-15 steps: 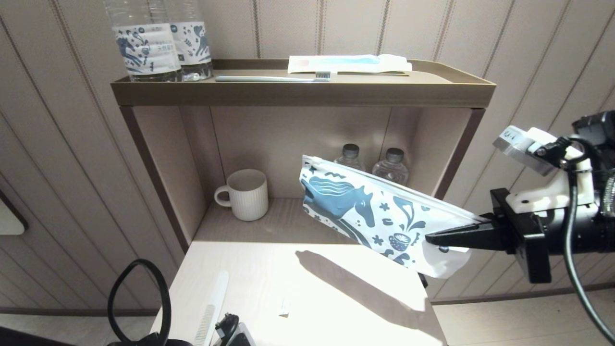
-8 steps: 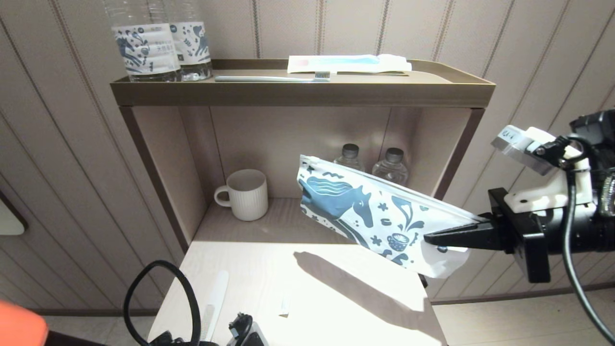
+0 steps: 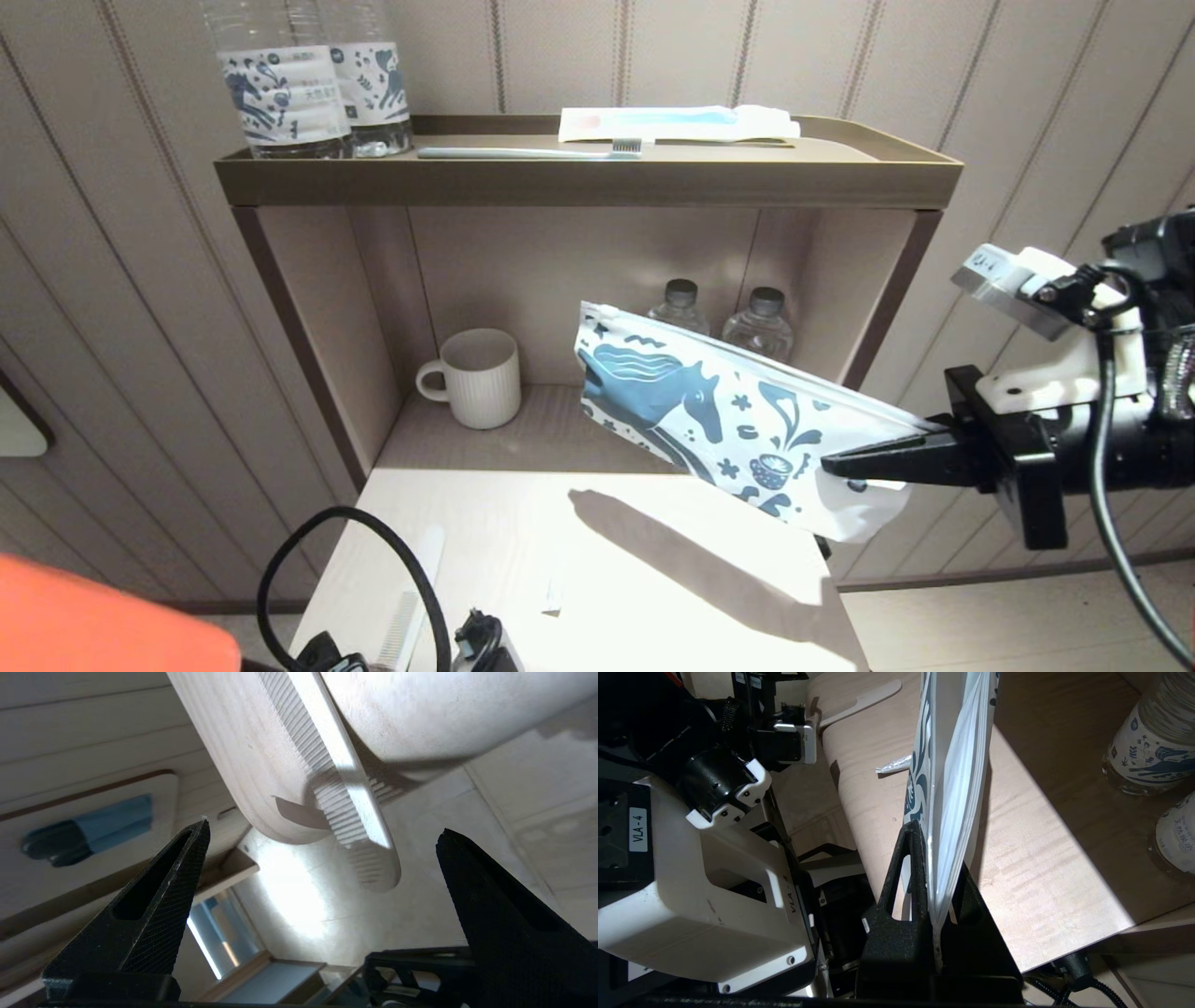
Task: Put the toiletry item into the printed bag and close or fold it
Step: Pick up the comb
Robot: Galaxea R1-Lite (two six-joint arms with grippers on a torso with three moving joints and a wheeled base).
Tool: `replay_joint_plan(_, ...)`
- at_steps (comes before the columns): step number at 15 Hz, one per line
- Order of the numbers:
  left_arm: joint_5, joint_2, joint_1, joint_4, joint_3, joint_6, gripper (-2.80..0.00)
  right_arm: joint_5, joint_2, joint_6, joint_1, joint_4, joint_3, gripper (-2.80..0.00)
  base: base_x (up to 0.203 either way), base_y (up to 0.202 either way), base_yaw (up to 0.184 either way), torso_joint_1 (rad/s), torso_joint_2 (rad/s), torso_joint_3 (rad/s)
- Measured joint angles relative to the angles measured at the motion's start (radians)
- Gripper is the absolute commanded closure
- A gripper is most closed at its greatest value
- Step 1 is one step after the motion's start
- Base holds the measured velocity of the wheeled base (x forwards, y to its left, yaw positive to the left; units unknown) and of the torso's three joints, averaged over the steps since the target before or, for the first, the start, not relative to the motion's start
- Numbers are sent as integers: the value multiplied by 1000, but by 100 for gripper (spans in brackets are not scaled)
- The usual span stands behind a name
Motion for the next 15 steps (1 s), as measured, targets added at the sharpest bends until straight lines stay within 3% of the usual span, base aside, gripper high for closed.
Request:
replay_joint_plan(8, 11, 42, 0, 50, -47, -6, -280, 11, 16, -9, -3, -14, 12, 0, 0, 0, 0, 0, 0, 0)
replay_joint_plan(15, -1, 39, -45, 109, -69, -65, -280, 12, 18, -10, -2, -14, 15, 0, 0, 0, 0, 0, 0, 0)
